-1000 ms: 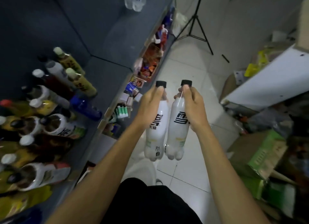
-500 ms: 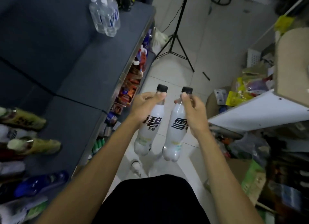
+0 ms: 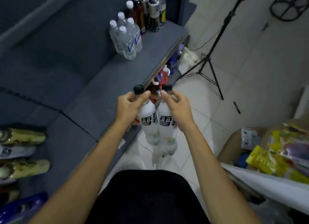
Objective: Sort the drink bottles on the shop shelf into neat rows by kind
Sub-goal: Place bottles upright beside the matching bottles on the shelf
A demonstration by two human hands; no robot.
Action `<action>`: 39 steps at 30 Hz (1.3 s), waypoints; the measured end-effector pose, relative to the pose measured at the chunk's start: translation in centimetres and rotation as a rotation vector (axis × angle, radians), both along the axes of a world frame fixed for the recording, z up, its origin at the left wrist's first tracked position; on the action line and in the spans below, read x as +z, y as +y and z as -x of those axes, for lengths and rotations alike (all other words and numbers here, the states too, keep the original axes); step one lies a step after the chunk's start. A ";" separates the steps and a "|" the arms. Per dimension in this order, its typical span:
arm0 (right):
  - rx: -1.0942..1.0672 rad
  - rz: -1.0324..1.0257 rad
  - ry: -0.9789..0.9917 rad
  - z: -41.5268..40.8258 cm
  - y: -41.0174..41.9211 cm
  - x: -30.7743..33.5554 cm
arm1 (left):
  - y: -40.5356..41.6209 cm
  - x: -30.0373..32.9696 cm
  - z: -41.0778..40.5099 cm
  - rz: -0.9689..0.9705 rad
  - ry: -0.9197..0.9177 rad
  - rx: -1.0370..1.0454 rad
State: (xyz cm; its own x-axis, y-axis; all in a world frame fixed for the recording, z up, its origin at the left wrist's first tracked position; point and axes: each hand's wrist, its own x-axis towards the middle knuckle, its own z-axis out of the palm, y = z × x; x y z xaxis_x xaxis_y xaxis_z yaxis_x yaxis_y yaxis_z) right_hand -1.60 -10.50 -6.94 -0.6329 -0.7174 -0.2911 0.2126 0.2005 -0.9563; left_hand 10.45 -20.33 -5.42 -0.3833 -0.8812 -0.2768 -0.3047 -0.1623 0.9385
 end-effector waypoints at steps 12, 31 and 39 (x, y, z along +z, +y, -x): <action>0.125 -0.017 0.090 11.1 -10.6 -2.2 | -10.5 -1.7 9.8 0.030 0.195 0.185; 0.760 0.001 0.402 17.2 -34.7 -1.7 | -25.2 -3.4 14.3 0.141 -0.022 0.441; 1.163 0.180 0.579 14.8 -43.3 -0.3 | -27.1 -3.0 12.3 0.283 -0.182 0.884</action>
State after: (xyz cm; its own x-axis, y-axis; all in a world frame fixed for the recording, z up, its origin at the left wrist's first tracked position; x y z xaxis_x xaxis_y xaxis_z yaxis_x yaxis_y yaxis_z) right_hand -16.39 -53.83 -7.20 0.3780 -0.9253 -0.0308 -0.4446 -0.1522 -0.8827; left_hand -1.85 -47.47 -8.37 0.4839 -0.8751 0.0022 -0.3261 -0.1780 0.9284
